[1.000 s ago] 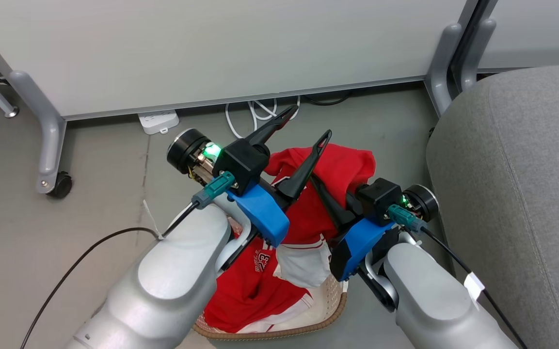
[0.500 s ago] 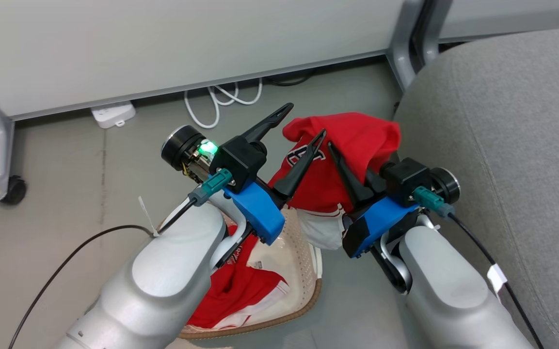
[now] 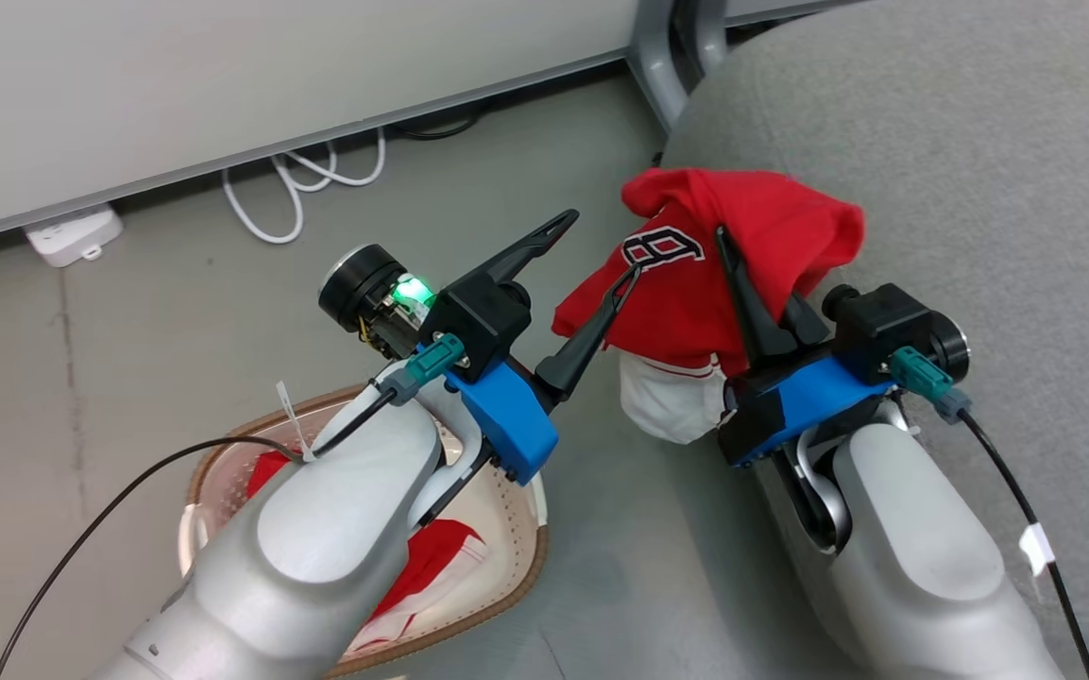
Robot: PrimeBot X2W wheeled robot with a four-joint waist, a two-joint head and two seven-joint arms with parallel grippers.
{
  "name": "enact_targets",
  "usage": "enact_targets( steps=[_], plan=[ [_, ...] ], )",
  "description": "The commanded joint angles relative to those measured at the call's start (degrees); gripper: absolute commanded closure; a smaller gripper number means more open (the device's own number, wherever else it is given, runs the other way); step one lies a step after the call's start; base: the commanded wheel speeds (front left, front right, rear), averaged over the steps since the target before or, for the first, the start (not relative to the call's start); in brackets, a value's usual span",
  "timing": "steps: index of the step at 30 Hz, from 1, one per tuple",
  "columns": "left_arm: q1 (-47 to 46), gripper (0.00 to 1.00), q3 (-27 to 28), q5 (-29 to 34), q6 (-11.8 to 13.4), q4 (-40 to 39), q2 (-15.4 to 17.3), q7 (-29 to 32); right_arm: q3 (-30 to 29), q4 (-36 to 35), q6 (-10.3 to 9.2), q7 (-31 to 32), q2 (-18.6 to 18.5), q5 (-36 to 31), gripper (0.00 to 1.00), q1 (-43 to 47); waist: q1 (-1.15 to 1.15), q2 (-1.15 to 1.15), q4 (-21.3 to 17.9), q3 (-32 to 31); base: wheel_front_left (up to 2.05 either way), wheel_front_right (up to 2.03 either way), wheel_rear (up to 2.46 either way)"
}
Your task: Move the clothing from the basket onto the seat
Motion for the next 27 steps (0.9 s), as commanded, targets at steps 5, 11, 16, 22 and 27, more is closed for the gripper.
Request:
enact_targets(
  steps=[5, 11, 16, 22, 27],
  plan=[
    [1.0, 0.00, -1.3, 0.0, -0.2, -0.4, 0.4, 0.7, -3.9, -3.3, -0.03, -0.1, 0.0, -1.3, 1.00, 3.1, 0.00, 0.00, -4.6, 1.2, 0.00, 0.00, 0.00],
    [1.6, 0.00, -2.8, 0.0, -0.5, -0.6, 0.4, 1.6, -6.4, -6.2, -0.03, -0.1, 0.0, -0.9, 1.00, 6.1, 0.00, 0.00, -8.0, 1.9, 0.00, 0.00, 0.00],
    [2.1, 0.00, -4.1, 0.0, -0.6, -0.8, 0.5, 2.2, -7.9, -8.1, -0.03, -0.1, 0.0, -0.1, 1.00, 8.4, 0.00, 0.00, -10.8, 2.4, 0.00, 0.00, 0.00],
    [2.4, 0.00, -4.9, -0.2, -0.6, -1.1, 0.7, 2.7, -9.6, -9.6, -0.03, -0.1, 0.0, 0.7, 1.00, 10.8, 0.00, 0.00, -13.2, 3.0, 0.00, 0.00, 0.00],
    [2.5, 0.00, -5.5, -0.4, -0.6, -1.1, 0.6, 2.7, -10.4, -10.2, -0.03, -0.1, 0.0, 0.9, 1.00, 11.9, 0.00, 0.00, -13.8, 3.2, 0.00, 0.00, 0.00]
  ],
)
